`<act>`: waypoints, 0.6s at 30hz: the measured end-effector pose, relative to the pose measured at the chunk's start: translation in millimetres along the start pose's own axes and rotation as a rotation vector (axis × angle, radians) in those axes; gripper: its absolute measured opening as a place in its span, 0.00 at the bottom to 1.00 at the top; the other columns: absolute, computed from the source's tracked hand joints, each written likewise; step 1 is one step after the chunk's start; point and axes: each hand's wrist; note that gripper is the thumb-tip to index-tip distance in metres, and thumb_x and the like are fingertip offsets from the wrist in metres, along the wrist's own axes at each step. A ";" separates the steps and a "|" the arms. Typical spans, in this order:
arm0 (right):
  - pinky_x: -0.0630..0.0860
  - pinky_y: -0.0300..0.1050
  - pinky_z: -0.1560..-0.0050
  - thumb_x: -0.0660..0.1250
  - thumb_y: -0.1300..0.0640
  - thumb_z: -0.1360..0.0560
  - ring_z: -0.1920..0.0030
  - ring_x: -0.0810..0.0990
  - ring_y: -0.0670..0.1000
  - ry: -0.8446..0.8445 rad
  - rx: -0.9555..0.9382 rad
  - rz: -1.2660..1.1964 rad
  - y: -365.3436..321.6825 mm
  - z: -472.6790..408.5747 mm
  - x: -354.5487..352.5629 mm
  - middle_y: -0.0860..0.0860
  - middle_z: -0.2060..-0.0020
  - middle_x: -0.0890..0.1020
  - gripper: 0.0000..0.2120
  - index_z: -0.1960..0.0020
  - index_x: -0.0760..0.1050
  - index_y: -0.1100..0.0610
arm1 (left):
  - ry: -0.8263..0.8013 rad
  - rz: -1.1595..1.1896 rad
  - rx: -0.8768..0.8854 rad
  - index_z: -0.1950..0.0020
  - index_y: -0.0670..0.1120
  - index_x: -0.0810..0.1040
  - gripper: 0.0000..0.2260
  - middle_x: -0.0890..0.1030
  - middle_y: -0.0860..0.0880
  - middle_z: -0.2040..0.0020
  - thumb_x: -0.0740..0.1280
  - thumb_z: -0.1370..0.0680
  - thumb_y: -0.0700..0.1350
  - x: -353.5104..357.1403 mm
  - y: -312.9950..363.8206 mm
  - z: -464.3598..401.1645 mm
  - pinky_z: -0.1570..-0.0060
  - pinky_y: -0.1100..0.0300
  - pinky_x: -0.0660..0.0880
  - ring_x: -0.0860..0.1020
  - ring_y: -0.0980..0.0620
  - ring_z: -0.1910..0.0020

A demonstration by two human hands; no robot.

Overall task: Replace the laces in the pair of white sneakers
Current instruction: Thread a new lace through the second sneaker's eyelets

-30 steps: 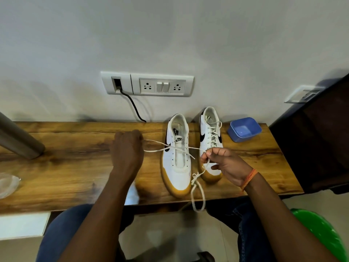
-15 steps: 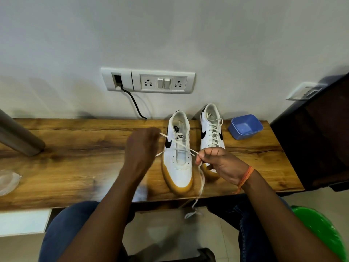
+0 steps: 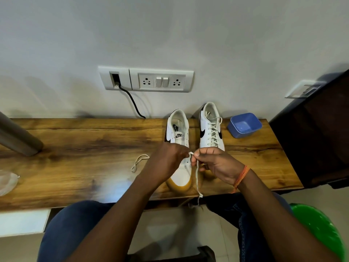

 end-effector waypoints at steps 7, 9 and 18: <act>0.68 0.45 0.56 0.63 0.56 0.22 0.57 0.76 0.48 0.069 0.002 0.027 1.0 6.5 -22.7 0.51 0.61 0.81 0.09 0.57 0.79 0.58 | 0.463 -0.182 -0.553 0.53 0.45 0.84 0.07 0.84 0.41 0.60 0.66 0.24 0.43 -52.0 -47.5 10.9 0.62 0.52 0.73 0.81 0.37 0.58; 0.68 0.46 0.55 0.64 0.55 0.23 0.55 0.76 0.50 0.124 0.023 0.042 3.8 8.3 -31.5 0.52 0.60 0.81 0.09 0.57 0.80 0.57 | 0.496 -0.202 -0.738 0.50 0.44 0.85 0.07 0.84 0.38 0.55 0.68 0.24 0.41 -64.4 -64.1 17.7 0.57 0.51 0.74 0.80 0.35 0.53; 0.68 0.42 0.61 0.61 0.64 0.20 0.58 0.78 0.49 0.033 0.035 -0.029 5.2 -0.3 -10.5 0.53 0.62 0.83 0.11 0.57 0.80 0.60 | -0.061 0.163 -0.125 0.31 0.50 0.75 0.23 0.78 0.48 0.34 0.73 0.26 0.43 -4.0 -9.5 0.1 0.44 0.53 0.76 0.78 0.49 0.42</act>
Point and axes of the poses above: each hand's wrist, its own z-axis away from the middle knuckle, its own x-axis out of the palm, y = z × x
